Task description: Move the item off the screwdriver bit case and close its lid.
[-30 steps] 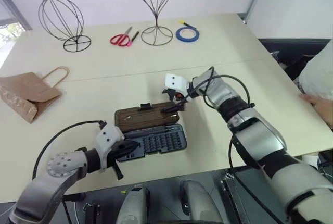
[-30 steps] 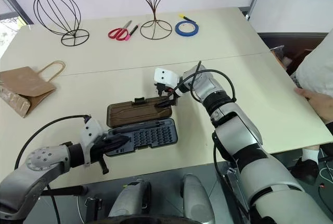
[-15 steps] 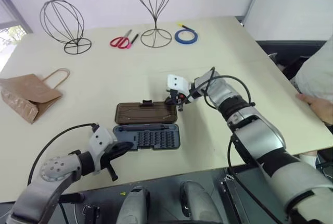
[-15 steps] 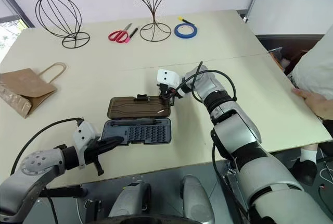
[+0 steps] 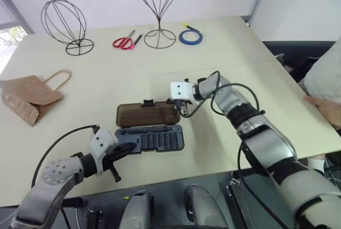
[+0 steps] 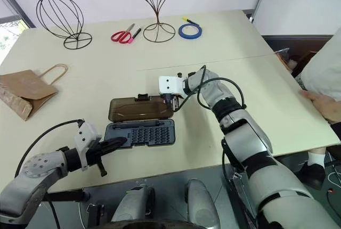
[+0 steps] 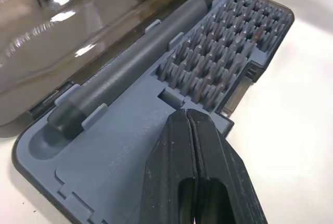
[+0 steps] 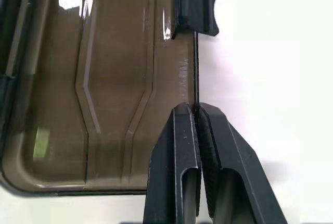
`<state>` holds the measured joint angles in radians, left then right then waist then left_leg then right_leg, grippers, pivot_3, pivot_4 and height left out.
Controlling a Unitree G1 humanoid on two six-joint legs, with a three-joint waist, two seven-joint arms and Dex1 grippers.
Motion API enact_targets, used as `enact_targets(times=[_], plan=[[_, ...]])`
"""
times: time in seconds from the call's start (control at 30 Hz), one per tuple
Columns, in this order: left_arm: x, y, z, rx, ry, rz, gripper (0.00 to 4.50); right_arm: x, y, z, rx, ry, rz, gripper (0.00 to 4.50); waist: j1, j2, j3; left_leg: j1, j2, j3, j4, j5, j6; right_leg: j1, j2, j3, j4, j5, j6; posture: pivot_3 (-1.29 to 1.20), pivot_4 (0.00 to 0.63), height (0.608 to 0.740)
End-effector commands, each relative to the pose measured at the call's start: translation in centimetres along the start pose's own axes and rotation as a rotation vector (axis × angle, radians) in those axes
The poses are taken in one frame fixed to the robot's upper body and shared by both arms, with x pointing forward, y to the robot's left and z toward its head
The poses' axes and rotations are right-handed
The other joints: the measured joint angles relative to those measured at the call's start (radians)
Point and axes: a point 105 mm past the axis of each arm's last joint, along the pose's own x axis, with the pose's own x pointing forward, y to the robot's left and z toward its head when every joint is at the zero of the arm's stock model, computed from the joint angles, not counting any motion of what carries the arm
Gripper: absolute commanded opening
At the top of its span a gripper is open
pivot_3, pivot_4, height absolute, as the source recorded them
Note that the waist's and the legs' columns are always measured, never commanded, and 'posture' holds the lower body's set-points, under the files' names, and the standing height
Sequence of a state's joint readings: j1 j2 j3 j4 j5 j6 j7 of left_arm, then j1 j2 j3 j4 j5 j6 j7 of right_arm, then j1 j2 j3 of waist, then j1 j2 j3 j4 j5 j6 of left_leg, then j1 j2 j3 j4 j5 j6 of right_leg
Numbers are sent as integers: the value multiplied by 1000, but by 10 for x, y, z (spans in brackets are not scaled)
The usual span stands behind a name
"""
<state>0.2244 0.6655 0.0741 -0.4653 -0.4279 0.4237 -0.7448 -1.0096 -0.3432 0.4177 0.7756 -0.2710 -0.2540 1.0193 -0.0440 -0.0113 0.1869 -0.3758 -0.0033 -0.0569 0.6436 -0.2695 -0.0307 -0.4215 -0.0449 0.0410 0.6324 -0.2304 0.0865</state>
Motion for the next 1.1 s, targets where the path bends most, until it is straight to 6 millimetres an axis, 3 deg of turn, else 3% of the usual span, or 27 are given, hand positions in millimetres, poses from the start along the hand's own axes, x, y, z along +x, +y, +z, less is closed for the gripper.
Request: enact_targets(times=[0.03, 0.23, 0.53, 0.6, 0.67, 0.73, 0.87, 1.1], plan=[[-4, 12, 6, -9, -20, 55, 0, -11, -4, 22, -78, -64, -72, 34, 0, 0, 0, 0, 0, 0, 0, 0, 0, 0, 0, 0, 0, 0, 0, 0, 150, 740], [0, 27, 32, 4, -98, 64, 0, -22, 11, 38, -114, -96, -109, 34, 0, 0, 0, 0, 0, 0, 0, 0, 0, -1, 0, 0, 0, 0, 0, 0, 150, 740], [4, 41, 126, -79, -372, 8, 0, -25, 16, 47, -141, -110, -140, 34, 0, -2, 1, -1, 0, 0, 1, 0, 0, -1, 0, 0, 0, 2, 4, 0, 150, 740], [1, 49, 140, -78, -398, 28, 0, -25, 15, 48, -141, -112, -144, 34, 0, -2, 1, -1, 0, 0, 1, 0, 0, -1, 0, 0, 0, 2, 4, 0, 150, 740], [-6, 71, 158, -67, -435, 102, 0, -25, 14, 48, -148, -112, -151, 34, 0, -3, 1, -1, 0, 0, 1, 0, 0, -1, 0, 0, 0, 2, 4, 0, 150, 740], [-12, 90, 158, -49, -422, 176, 0, -26, 11, 50, -160, -112, -160, 34, -3, -3, 2, -1, -1, 0, 1, 0, 0, -1, 1, 0, 0, 2, 4, 0, 150, 740], [-16, 122, 138, -101, -399, 287, 0, -27, 6, 54, -188, -119, -184, 34, -1, -3, 2, -1, -1, 0, 0, 0, 0, -2, 1, 0, 0, 2, 4, 0, 150, 740], [-8, 144, 73, -265, -300, 303, 0, -30, -1, 61, -275, -124, -237, 34, 3, -3, 2, -6, -1, 0, 2, 0, 0, -5, 0, 0, 0, 2, 4, 0, 150, 740]])
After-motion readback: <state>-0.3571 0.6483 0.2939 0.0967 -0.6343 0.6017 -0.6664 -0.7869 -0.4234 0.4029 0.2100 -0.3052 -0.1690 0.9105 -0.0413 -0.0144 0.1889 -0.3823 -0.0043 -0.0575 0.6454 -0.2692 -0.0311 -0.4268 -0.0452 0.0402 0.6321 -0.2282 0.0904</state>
